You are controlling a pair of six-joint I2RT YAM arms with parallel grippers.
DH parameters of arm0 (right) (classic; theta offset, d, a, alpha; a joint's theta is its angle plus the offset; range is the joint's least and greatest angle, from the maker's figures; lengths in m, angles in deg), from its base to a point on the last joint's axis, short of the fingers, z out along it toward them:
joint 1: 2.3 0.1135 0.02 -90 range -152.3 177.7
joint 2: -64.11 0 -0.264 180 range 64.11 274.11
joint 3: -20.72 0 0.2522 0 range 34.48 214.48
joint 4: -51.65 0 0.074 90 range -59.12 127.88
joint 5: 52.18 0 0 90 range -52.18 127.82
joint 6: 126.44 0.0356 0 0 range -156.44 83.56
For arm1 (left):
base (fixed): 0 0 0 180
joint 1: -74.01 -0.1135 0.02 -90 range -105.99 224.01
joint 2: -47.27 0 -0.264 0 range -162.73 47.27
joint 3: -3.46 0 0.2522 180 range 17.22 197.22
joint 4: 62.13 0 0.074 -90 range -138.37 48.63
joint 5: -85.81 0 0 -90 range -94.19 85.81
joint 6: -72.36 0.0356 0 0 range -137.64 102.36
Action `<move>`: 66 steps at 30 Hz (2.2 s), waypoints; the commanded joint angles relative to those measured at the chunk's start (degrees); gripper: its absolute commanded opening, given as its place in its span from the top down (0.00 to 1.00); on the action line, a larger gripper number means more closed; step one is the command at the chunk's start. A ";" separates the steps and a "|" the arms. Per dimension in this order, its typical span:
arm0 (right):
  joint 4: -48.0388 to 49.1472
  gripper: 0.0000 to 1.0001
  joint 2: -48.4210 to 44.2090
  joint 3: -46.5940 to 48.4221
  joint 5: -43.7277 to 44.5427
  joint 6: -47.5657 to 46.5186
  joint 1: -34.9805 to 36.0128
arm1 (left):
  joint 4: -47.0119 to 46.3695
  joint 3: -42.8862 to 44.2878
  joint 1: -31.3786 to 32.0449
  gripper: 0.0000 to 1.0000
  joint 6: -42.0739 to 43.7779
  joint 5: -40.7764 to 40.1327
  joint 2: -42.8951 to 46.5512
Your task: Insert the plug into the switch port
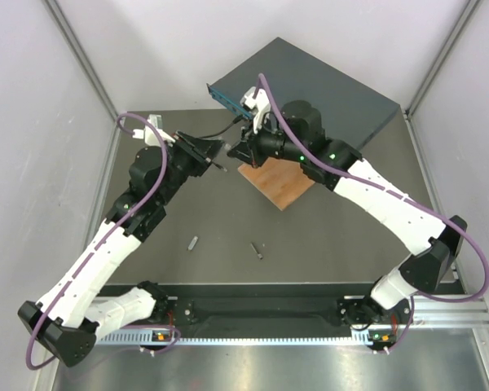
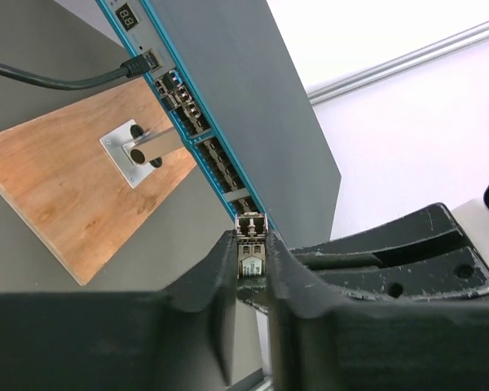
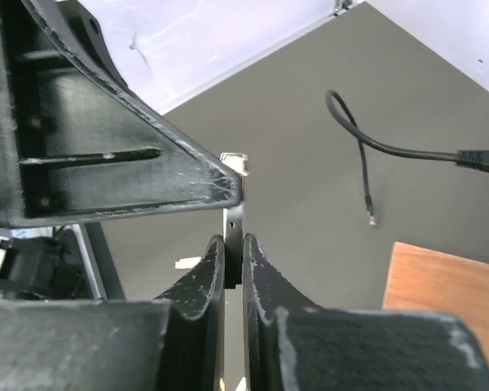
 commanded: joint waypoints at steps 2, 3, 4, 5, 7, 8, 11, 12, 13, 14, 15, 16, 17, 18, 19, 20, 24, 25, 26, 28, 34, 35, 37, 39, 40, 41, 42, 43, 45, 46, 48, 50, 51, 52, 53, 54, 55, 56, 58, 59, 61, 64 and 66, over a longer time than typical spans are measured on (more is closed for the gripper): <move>0.30 1.00 -0.62 2.89 0.91 -2.92 0.81 | -2.82 -0.09 -1.05 0.65 3.21 2.26 2.01; -0.40 1.00 -0.88 2.89 0.56 -3.62 0.63 | -2.65 0.08 -1.75 0.54 5.59 3.23 2.27; -1.80 1.00 -1.40 2.63 -0.23 -4.67 0.20 | -2.30 0.52 -3.50 0.41 7.79 4.45 2.36; -2.16 1.00 -2.45 1.32 -3.11 -4.77 -1.11 | -2.12 0.87 -4.64 0.28 10.16 6.73 2.89; -2.69 1.00 -3.95 -1.75 -6.19 -4.43 -2.87 | 0.07 2.27 -8.41 0.25 15.88 12.53 3.07; -3.04 1.00 -5.18 -2.64 -9.60 -4.25 -4.45 | 0.60 2.98 -9.57 0.25 17.99 15.34 3.16; -5.23 1.00 -7.29 -4.67 -19.61 -3.46 -7.09 | 2.18 5.61 -11.34 0.21 34.20 24.93 4.03; -5.68 1.00 -7.82 -5.02 -21.40 -3.46 -7.36 | 2.80 6.23 -11.42 0.11 37.31 26.77 4.47; -6.12 1.00 -8.52 -5.98 -22.89 -3.72 -7.45 | 3.24 6.32 -11.42 0.08 40.91 32.19 5.00; -7.34 1.00 -9.66 -6.51 -25.61 -3.89 -7.80 | 4.03 6.50 -11.60 0.09 48.78 35.46 6.05; -7.87 1.00 -10.28 -7.12 -26.94 -3.89 -7.89 | 5.25 6.85 -11.51 0.14 53.03 39.67 6.23; -8.75 1.00 -10.72 -8.52 -27.91 -3.89 -7.98 | 10.49 8.76 -11.42 0.15 57.60 45.54 6.23; -9.54 1.00 -11.42 -9.23 -30.36 -4.07 -7.98 | 13.50 10.09 -11.42 0.16 66.44 47.86 5.45; -11.90 1.00 -11.60 -9.94 -31.60 -4.51 -7.89 | 16.40 13.06 -11.42 0.16 70.35 49.02 4.83; -12.96 1.00 -11.60 -11.51 -33.09 -4.77 -7.89 | 20.08 14.74 -11.42 0.17 74.48 49.98 4.04; -14.02 1.00 -11.60 -12.13 -35.89 -4.77 -7.89 | 27.69 16.33 -11.51 0.19 84.27 53.39 2.47; -17.54 1.00 -10.81 -14.60 -40.39 -6.97 -7.89 | 41.71 18.54 -10.64 0.29 104.45 57.81 1.92; -17.46 1.00 -10.81 -15.73 -41.01 -6.62 -7.89 | 43.57 18.19 -9.68 0.34 107.80 57.21 2.19; -17.46 1.00 -10.81 -16.27 -41.54 -6.27 -7.89 | 45.93 17.67 -8.54 0.35 111.57 54.16 2.19; -17.20 1.00 -10.38 -17.67 -42.15 -5.57 -7.89 | 48.93 15.91 -4.49 0.38 116.16 51.94 2.45; -14.56 1.00 -8.62 -18.82 -43.74 -1.18 -7.63 | 47.90 11.07 6.85 0.43 123.56 41.92 2.72; -13.77 1.00 -8.36 -18.73 -44.09 -0.56 -7.54 | 46.85 10.81 7.38 0.43 123.48 41.30 2.46; -12.80 1.00 -7.57 -18.73 -44.53 1.28 -7.45 | 43.87 10.37 8.79 0.46 123.30 39.37 1.58; -10.96 1.00 -7.04 -18.99 -45.06 3.39 -7.19 | 42.80 9.93 10.81 0.46 124.35 36.91 0.79; -10.34 1.00 -6.51 -19.08 -45.49 4.18 -7.19 | 42.79 9.75 11.42 0.46 125.75 34.29 0.09; -9.82 1.00 -6.42 -19.08 -45.93 5.24 -6.84 | 42.27 9.49 12.38 0.46 127.50 33.22 0.08; -9.55 1.00 -6.07 -19.08 -45.85 5.25 -6.58 | 41.48 8.79 12.74 0.46 127.87 32.60 -0.09; -9.37 1.00 -5.81 -19.00 -45.76 5.33 -6.31 | 40.95 8.61 13.01 0.46 128.13 32.24 -0.27; -8.50 1.00 -5.37 -18.91 -45.85 6.38 -5.87 | 40.60 8.43 13.89 0.46 128.57 32.15 -0.53; -7.88 1.00 -4.76 -18.99 -46.02 6.82 -5.78 | 40.60 8.43 14.32 0.47 128.75 31.80 -0.80; -7.09 1.00 -4.23 -18.21 -46.29 7.97 -5.70 | 39.81 7.82 14.94 0.48 128.93 30.84 -0.97; -6.56 1.00 -3.52 -17.50 -46.55 8.76 -5.52 | 39.63 7.55 15.21 0.51 129.72 30.40 -0.89; -6.47 1.00 -3.17 -17.15 -46.55 9.02 -5.52 | 39.19 7.21 15.29 0.53 129.72 30.39 -0.97; -6.12 1.00 -2.91 -16.98 -46.47 9.11 -5.43 | 39.10 7.11 15.38 0.55 129.81 30.48 -0.89; -6.12 1.00 -2.82 -16.89 -46.46 9.46 -5.52 | 39.19 7.03 15.64 0.61 129.98 30.40 -0.97; -5.95 1.00 -2.64 -16.63 -46.55 9.64 -5.52 | 39.19 6.85 15.73 0.63 130.24 30.05 -0.89; -5.77 1.00 -2.38 -16.62 -46.73 9.73 -5.52 | 39.19 6.68 15.73 0.66 130.94 29.78 -0.97; -5.42 1.00 -2.38 -16.54 -46.81 10.08 -5.43 | 39.19 6.50 15.82 0.67 131.12 29.43 -0.97; -5.24 1.00 -2.29 -16.36 -46.99 10.26 -5.43 | 39.19 5.97 15.82 0.72 131.56 28.73 -0.97; -5.24 1.00 -2.29 -16.36 -47.08 10.26 -5.43 | 39.19 5.71 15.82 0.73 131.56 28.72 -0.97; -5.24 1.00 -2.38 -16.27 -47.17 10.26 -5.43 | 39.10 5.53 15.82 0.76 131.30 28.90 -0.80; -5.24 0.99 -2.55 -16.10 -47.17 10.34 -5.43 | 38.67 5.44 15.91 0.89 129.82 28.55 -0.80; -5.41 0.65 -2.55 -15.57 -47.17 10.17 -5.43 | 38.31 5.53 15.91 0.97 128.15 28.55 -0.80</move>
